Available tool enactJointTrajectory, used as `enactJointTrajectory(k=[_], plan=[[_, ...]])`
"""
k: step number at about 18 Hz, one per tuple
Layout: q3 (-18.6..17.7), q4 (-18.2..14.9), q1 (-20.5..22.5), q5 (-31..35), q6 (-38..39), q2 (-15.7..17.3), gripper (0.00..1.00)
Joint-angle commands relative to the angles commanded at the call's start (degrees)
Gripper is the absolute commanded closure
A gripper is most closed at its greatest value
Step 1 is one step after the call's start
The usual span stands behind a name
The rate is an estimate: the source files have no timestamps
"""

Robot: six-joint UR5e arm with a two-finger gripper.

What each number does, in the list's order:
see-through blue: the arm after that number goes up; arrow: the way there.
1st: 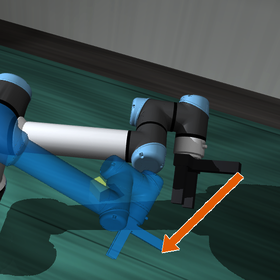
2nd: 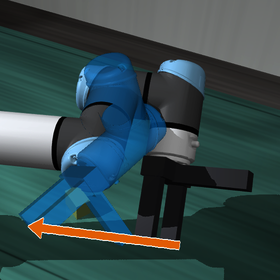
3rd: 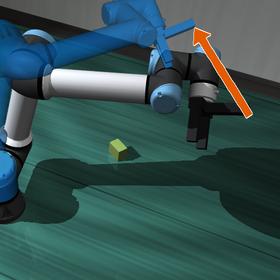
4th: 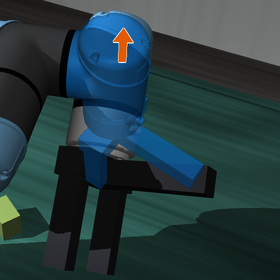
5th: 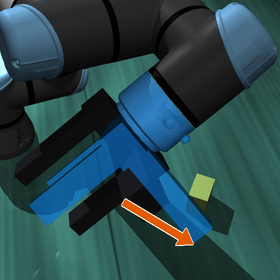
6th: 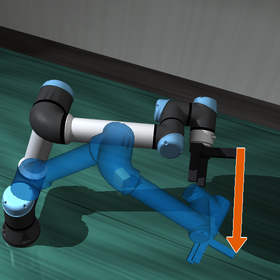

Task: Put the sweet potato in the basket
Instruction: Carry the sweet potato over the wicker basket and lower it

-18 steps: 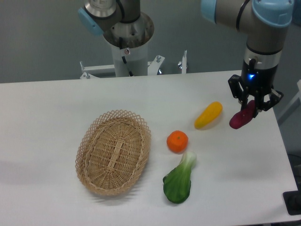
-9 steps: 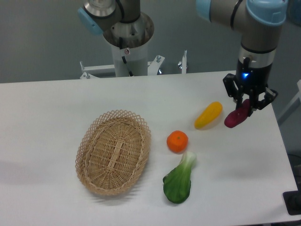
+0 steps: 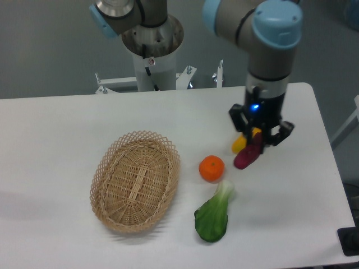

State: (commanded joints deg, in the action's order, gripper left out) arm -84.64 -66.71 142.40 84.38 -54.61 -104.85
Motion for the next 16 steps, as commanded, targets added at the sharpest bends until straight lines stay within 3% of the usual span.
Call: enactJointTrajectory(k=[3, 8, 11, 16], plan=[[-3.41, 1.13, -3.78, 0.00, 6.87, 0.09, 0.82], [-10.62, 10.89, -10.11, 0.70, 14.17, 0.53, 0.82], [-12.92, 11.78, -13.98, 6.93, 14.44, -0.44, 0.82], [-15.20, 11.78, -15.40, 8.00, 13.57, -1.50, 0.82]])
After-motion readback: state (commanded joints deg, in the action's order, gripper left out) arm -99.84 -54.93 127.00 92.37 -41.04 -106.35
